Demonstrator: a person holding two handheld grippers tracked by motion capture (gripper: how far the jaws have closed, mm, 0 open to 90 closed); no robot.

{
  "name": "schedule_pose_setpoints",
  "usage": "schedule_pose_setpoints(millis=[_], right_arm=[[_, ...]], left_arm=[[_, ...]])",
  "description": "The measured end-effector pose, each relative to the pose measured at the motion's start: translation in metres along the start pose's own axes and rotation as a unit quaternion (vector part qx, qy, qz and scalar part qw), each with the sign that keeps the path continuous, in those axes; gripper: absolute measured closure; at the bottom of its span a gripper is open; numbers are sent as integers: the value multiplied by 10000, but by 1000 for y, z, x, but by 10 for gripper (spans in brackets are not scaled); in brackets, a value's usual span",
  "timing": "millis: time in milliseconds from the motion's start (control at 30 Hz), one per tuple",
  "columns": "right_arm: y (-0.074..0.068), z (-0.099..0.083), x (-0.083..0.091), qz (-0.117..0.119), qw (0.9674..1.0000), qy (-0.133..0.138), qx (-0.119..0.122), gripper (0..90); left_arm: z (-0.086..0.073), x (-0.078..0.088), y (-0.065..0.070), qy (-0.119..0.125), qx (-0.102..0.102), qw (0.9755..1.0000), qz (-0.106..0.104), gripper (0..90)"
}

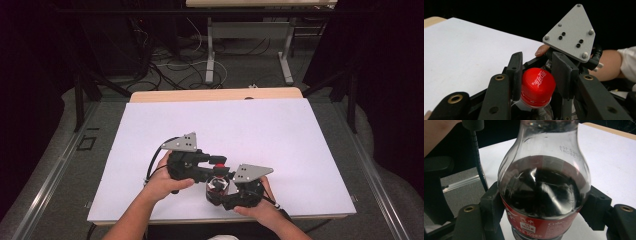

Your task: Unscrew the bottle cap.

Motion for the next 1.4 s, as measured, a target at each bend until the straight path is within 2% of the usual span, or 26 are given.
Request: schedule_pose_setpoints(millis=[167,200,233,333,367,400,433,467,500,533,600,667,700,733,767,833,867,900,933,967,1033,1133,1200,1267,1333,1400], right_arm=[[-2,2,0,-6,10000,26,31,295],[-1,3,1,-77,10000,20,-7,295],[1,3,1,-133,9999,21,-11,295],[6,3,3,-378,9993,1,-83,295],[7,2,4,-456,9989,-2,-143,295],[9,1,5,-569,9983,-41,-146,295],[12,0,5,-677,9976,-59,-160,295],[14,-1,5,-770,9969,-67,-136,295],[16,-1,5,-895,9958,-70,-185,295],[17,-3,5,-953,9951,-162,-198,295],[19,-4,5,-1069,9940,-142,-167,295],[20,-3,5,-1082,9939,-123,-180,294],[20,-3,5,-1082,9939,-123,-180,294],[19,-2,7,-981,9950,-84,-155,294],[19,-2,7,-981,9950,-84,-155,294],[17,0,9,-790,9967,-31,-160,294],[16,0,9,-716,9973,-9,-157,294],[14,0,8,-631,9979,12,-158,294],[13,1,8,-568,9982,16,-178,294],[13,1,8,-568,9982,16,-178,294],[7,2,6,-321,9993,17,-165,293],[3,1,3,-195,9998,-57,-47,294],[2,2,1,-158,9999,-60,5,294],[1,1,1,-155,9999,-66,-38,293],[3,0,1,-270,9996,-91,-57,294],[7,-1,2,-437,9989,-151,-114,295]], left_arm=[[2,1,2,112,-54,9998,142,626],[3,0,1,131,-36,9992,375,627],[3,0,1,131,-36,9992,375,627],[4,-6,-1,224,56,9940,1066,627],[4,-6,-1,224,56,9940,1066,628],[4,-10,-1,261,199,9865,1604,628],[4,-10,-1,261,199,9865,1604,628],[4,-12,-1,259,290,9810,1899,628],[2,-15,0,265,497,9680,2444,628],[2,-16,0,268,575,9614,2678,628],[2,-18,1,334,594,9541,2918,628],[2,-18,1,348,632,9529,2946,625],[3,-17,1,390,629,9541,2904,625],[6,-16,2,401,565,9648,2539,563],[6,-16,2,401,565,9648,2539,516],[9,-12,0,289,527,9757,2109,476],[8,-10,3,15,434,9921,1180,466],[9,-8,2,24,359,9953,899,453],[9,-8,2,24,359,9953,899,462],[8,-6,1,-8,244,9974,675,462],[5,-2,0,-97,32,9997,212,486],[3,-2,0,-83,-21,10000,36,538],[1,-3,-1,-116,-22,9999,61,605],[0,-3,-2,-105,-48,9999,98,612],[0,-5,-3,-114,-105,9986,503,617],[0,-8,-4,-94,-52,9952,973,620]])
Point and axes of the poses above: each handheld gripper's, and its own axes: x roughly backward along the jaws, z roughly out of its top, y roughly to its right, the point moved 10 cm from there along -x, roughly forward along the jaws, and after that the axes turned 15 degrees about z, right-handed, at the moved point
